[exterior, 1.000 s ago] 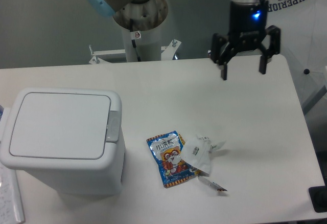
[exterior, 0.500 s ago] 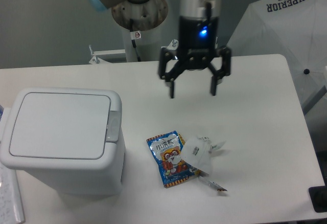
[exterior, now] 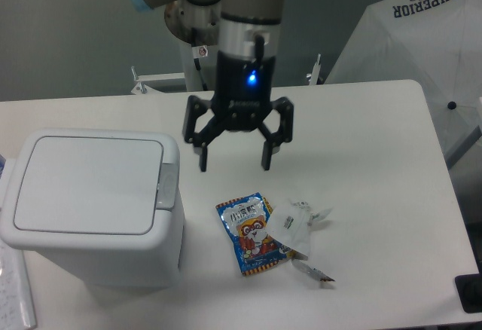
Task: Open the trash can
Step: 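Move the open gripper toward the grey button on the trash can, then lower the gripper fingertip onto the grey button to press it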
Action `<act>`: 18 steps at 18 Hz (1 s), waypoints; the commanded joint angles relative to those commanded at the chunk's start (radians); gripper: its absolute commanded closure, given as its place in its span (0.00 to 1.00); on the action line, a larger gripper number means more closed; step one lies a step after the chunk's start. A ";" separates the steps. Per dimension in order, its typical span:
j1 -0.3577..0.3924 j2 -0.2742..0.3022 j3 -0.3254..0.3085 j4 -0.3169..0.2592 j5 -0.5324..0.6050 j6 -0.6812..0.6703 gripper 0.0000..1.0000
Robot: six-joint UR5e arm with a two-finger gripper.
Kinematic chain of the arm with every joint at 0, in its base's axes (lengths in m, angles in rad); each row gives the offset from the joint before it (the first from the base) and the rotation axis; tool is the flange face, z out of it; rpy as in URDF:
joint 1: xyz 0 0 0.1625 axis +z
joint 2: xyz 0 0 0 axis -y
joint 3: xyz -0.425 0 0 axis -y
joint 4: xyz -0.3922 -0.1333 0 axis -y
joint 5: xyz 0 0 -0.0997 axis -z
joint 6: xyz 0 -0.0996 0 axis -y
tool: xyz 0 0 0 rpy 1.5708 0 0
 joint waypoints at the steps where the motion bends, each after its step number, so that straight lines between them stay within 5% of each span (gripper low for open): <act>1: -0.002 -0.003 0.000 0.000 0.000 -0.003 0.00; 18: -0.034 -0.029 0.003 0.000 0.002 -0.003 0.00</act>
